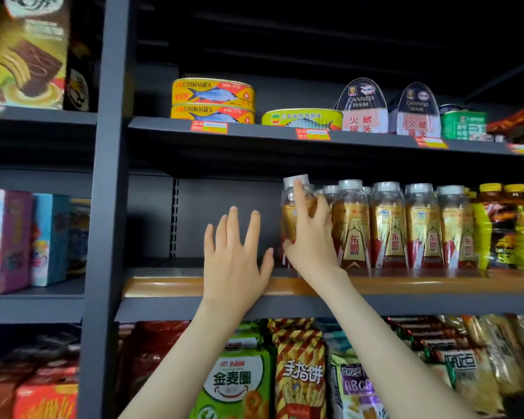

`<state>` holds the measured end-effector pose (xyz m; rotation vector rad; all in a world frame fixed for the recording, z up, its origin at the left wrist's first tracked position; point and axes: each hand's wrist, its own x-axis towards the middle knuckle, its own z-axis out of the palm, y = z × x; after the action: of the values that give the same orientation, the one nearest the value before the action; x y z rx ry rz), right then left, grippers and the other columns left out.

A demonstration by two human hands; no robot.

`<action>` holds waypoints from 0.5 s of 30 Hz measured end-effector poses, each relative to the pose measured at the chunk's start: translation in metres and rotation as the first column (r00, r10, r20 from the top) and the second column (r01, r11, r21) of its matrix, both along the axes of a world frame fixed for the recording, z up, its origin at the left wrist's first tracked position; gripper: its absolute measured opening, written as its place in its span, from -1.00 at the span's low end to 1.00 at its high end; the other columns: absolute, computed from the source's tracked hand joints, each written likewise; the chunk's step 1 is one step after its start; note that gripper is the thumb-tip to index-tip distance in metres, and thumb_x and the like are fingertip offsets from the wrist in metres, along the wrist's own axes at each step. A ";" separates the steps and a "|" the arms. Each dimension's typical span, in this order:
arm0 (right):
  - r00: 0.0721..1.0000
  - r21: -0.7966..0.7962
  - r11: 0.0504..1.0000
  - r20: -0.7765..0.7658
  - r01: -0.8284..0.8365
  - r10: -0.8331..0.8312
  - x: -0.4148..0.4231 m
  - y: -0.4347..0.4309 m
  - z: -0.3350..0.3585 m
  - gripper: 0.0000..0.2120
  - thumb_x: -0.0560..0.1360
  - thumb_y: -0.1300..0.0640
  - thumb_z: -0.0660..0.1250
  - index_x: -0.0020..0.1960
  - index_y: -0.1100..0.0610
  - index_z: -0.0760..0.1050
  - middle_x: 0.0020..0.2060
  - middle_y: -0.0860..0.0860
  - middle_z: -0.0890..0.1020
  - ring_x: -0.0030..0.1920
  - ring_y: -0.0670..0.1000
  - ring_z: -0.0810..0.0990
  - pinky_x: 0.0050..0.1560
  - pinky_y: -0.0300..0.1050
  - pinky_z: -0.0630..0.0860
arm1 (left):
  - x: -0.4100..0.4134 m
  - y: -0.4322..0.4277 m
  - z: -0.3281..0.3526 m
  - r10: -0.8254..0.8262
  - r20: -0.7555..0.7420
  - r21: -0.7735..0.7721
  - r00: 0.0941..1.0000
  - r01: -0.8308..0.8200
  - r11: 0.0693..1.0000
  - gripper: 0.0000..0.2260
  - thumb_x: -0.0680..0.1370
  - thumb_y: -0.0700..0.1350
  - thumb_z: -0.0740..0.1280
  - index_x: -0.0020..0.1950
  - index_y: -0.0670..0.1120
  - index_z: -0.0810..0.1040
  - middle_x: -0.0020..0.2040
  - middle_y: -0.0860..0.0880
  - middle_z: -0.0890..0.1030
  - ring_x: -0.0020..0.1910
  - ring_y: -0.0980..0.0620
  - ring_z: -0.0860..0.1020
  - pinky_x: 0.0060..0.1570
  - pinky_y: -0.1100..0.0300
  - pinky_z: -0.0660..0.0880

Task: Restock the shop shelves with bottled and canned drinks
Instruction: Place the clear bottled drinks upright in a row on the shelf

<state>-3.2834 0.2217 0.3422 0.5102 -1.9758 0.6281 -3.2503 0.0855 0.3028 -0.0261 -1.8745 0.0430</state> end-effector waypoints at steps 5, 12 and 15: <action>0.976 0.071 0.984 -0.137 -0.162 0.170 0.003 0.007 -0.009 -0.04 0.48 0.28 0.37 0.53 -0.27 -0.18 0.50 0.01 -0.05 0.48 0.10 0.05 0.41 -0.02 0.23 | 0.003 -0.001 -0.001 -0.034 -0.019 0.020 0.999 0.034 0.999 -0.43 0.53 0.14 0.10 0.47 -0.12 0.35 0.38 -0.32 0.40 0.30 -0.28 0.46 0.30 -0.19 0.35; 0.829 0.021 0.973 -0.519 -0.229 0.207 0.020 0.017 -0.016 -0.07 0.44 0.24 0.45 0.51 -0.17 -0.10 0.46 0.07 0.04 0.50 0.10 0.07 0.49 -0.24 0.10 | 0.020 0.001 -0.001 -0.151 -0.111 -0.031 0.982 0.148 0.989 -0.40 0.53 0.08 0.19 0.55 -0.05 0.19 0.42 -0.26 0.36 0.36 -0.22 0.39 0.39 -0.13 0.23; 0.762 0.016 0.949 -0.592 -0.314 0.262 0.035 0.019 -0.019 -0.01 0.44 0.21 0.44 0.53 -0.26 -0.20 0.44 0.10 0.07 0.51 0.08 0.08 0.48 -0.31 0.06 | 0.033 0.008 -0.011 -0.290 -0.116 0.006 0.950 0.292 0.956 -0.39 0.54 0.06 0.20 0.56 -0.01 0.12 0.43 -0.21 0.35 0.40 -0.16 0.33 0.42 -0.13 0.21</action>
<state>-3.2483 0.2409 0.3235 0.8556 -1.2800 0.6424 -3.2175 0.0935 0.2921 -0.2787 -1.7399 -0.1780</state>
